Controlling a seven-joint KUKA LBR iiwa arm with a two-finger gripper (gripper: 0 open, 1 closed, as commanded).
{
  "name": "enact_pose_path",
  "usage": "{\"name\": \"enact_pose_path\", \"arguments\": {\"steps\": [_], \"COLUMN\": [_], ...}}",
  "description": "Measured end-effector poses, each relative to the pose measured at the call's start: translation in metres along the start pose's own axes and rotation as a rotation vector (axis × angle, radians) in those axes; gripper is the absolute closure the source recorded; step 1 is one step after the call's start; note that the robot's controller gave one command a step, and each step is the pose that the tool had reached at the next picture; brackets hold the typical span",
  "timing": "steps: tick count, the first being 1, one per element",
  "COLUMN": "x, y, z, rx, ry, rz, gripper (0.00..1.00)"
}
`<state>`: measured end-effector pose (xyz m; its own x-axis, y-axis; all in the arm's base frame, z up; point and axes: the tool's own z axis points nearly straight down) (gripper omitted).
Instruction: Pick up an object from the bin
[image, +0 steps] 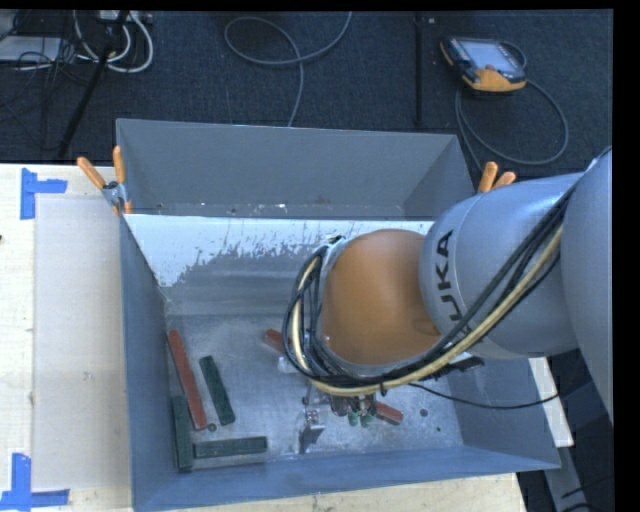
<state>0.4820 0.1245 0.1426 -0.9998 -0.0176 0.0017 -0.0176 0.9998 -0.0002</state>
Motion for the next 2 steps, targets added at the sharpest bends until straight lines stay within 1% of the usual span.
{"name": "enact_pose_path", "arguments": {"steps": [1,2], "x": [0.006,0.006], "y": [0.048,0.048], "z": [0.0697,0.0697], "rx": [-0.002,-0.002], "ry": [-0.002,-0.002], "rz": [-0.212,-0.211], "gripper": [1.0,1.0]}}
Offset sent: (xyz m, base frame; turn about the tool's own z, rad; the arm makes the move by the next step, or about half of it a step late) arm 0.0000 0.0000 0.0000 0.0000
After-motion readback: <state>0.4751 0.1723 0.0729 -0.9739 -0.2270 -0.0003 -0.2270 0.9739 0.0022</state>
